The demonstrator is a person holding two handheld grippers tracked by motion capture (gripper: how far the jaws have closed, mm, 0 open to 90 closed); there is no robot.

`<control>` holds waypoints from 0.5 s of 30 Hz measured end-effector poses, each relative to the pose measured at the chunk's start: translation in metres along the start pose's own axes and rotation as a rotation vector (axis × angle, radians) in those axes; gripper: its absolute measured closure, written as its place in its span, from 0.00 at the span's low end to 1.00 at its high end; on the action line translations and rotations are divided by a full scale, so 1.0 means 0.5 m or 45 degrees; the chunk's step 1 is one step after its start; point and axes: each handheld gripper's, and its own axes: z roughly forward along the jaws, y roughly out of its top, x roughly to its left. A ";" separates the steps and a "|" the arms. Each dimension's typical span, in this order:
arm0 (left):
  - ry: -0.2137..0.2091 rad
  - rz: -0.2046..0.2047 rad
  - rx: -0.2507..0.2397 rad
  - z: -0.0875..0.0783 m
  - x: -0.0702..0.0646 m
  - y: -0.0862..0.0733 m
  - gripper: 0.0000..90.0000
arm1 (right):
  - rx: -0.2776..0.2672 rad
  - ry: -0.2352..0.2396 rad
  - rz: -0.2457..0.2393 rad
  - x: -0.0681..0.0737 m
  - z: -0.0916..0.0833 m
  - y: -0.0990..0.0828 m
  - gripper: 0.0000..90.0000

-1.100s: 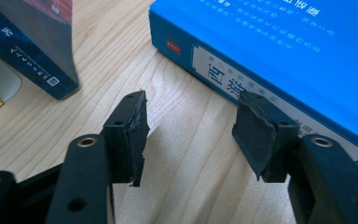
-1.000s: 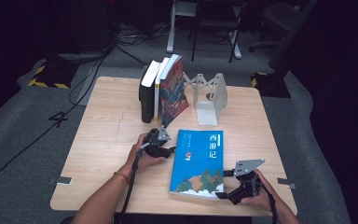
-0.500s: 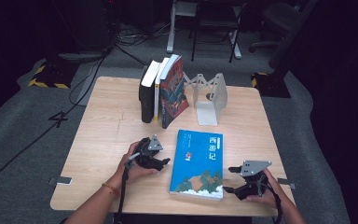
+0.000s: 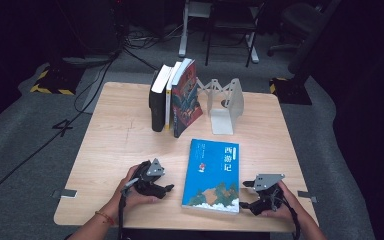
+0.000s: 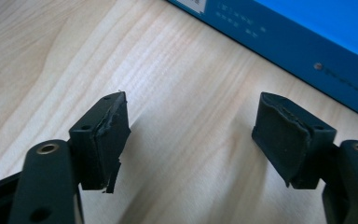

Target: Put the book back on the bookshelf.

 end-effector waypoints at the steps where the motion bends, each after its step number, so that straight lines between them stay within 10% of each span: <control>1: -0.001 0.001 -0.007 -0.002 -0.003 -0.003 0.28 | -0.004 -0.002 0.003 0.000 -0.001 0.000 0.27; 15: -0.005 -0.002 -0.007 -0.006 -0.023 -0.010 0.25 | -0.117 -0.069 0.124 -0.021 -0.025 0.000 0.31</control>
